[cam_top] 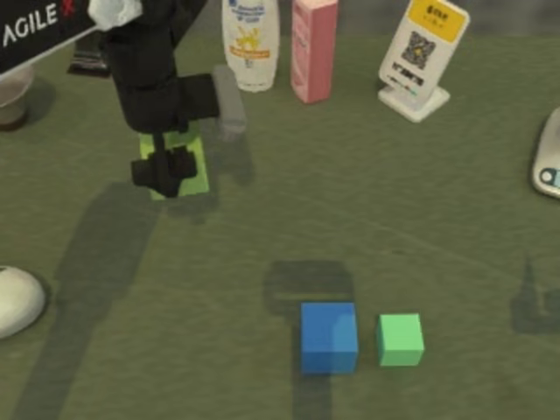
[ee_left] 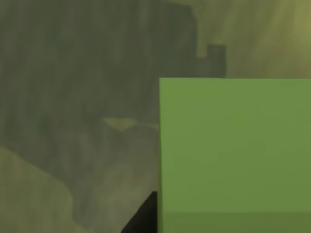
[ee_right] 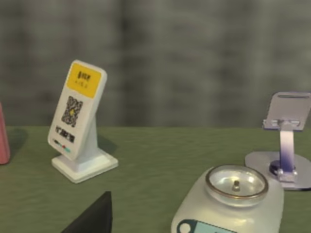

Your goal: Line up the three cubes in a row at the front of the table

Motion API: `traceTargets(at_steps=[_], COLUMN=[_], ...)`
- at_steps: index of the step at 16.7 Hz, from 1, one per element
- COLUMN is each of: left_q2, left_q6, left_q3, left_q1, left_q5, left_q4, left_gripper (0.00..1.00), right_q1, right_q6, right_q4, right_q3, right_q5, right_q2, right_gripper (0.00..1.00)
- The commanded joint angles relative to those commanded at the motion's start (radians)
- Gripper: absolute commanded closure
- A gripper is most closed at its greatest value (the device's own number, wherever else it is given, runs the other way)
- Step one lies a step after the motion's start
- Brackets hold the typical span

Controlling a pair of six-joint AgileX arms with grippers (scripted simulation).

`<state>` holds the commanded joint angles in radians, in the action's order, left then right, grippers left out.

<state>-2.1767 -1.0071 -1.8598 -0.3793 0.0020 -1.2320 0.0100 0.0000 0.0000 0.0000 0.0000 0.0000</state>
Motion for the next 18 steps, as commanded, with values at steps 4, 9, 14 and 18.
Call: traceTargets(at_steps=[4,9,14,18], left_q2=[0.209,0.421,0.454,0.435], left_q6=[0.045,0.088,0.094,0.096], left_q3=[0.339,0.606,0.640,0.662], left_q1=[-0.126,-0.251,-0.270,-0.265], left_q5=[0.000,-0.002,-0.003,-0.005], left_q4=[0.074,0.154,0.168,0.206], left_gripper=[1.00,1.00,1.00,1.00], right_q1=[0.000,0.000,0.000,0.000], right_q6=[0.000,0.000,0.000,0.000], right_q4=[0.000,0.000,0.000,0.000], right_q3=[0.000,0.000,0.000,0.000], right_q5=[0.000,0.000,0.000,0.000], right_q2=[0.000,0.000,0.000,0.000], right_gripper=[0.00,0.00,0.00,0.00])
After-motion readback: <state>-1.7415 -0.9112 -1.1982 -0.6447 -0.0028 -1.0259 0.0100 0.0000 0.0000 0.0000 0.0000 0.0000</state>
